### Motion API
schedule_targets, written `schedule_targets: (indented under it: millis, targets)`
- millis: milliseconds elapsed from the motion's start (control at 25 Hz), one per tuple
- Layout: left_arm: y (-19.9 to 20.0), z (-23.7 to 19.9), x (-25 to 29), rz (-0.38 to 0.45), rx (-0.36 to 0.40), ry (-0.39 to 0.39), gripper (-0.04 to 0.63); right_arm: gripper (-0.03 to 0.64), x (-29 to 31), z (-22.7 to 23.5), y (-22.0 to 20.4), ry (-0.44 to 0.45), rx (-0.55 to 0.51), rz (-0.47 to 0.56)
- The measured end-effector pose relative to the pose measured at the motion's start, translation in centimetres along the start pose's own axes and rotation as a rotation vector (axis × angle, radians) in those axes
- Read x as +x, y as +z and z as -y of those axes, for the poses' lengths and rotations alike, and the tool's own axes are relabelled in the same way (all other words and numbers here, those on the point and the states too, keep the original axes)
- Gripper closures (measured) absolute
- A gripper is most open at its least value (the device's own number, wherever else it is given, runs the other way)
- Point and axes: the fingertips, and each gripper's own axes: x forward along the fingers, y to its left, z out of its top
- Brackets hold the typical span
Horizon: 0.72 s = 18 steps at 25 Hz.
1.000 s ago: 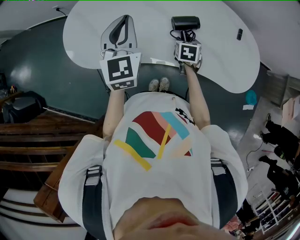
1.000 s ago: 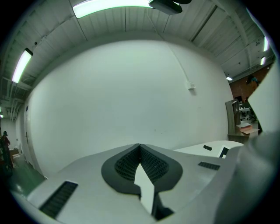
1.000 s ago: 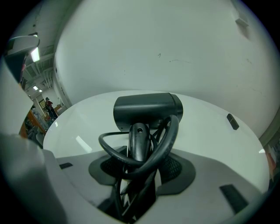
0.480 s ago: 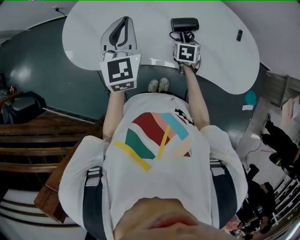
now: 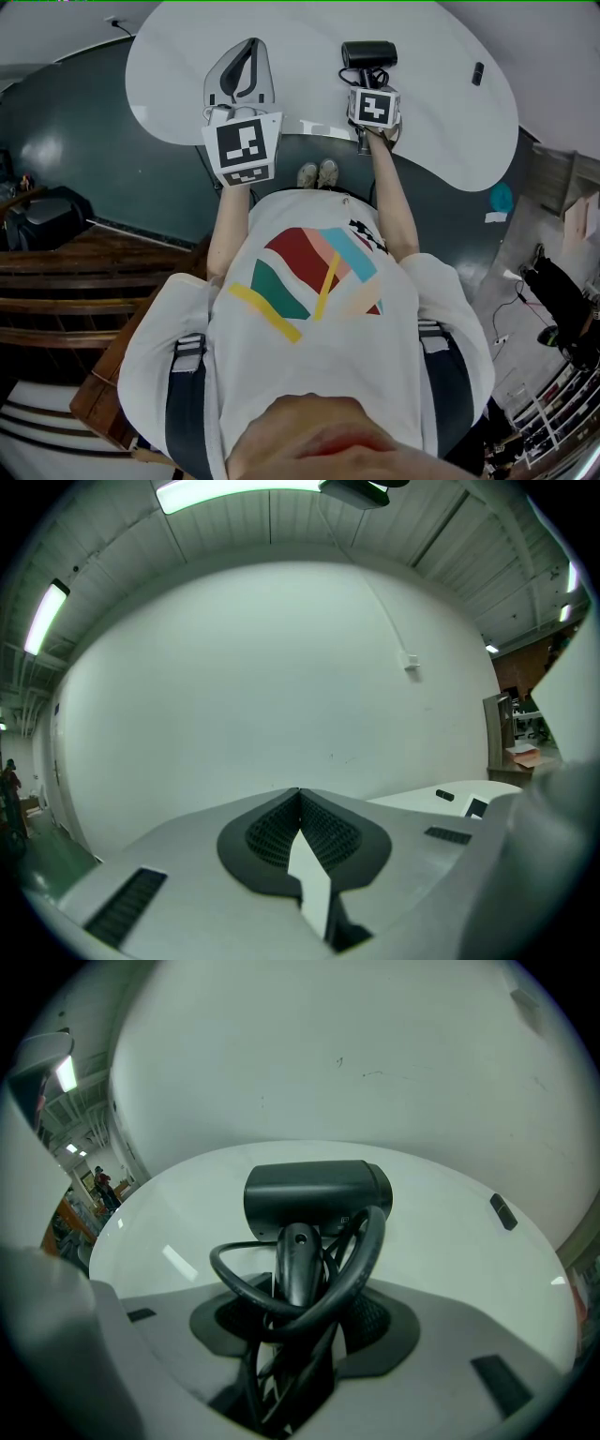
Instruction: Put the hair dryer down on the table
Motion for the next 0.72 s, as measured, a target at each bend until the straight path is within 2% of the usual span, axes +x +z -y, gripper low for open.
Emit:
schedule_targets:
  millis: [360,520,720]
  targets:
    - [0.2,-0.1,-0.3,0.008,-0.007,-0.009,0.580,0.399,-0.1,-0.5,-0.1,0.027,0.001,0.002]
    - [0.4,0.1,-0.5,0.017,-0.007,-0.013,0.580,0.367,-0.2,-0.8,-0.2,0.046,-0.007,-0.003]
    - [0.6,0.4,-0.9,0.025,-0.009,-0.015,0.580,0.364,-0.7,-0.6,-0.3,0.046,0.008,0.026]
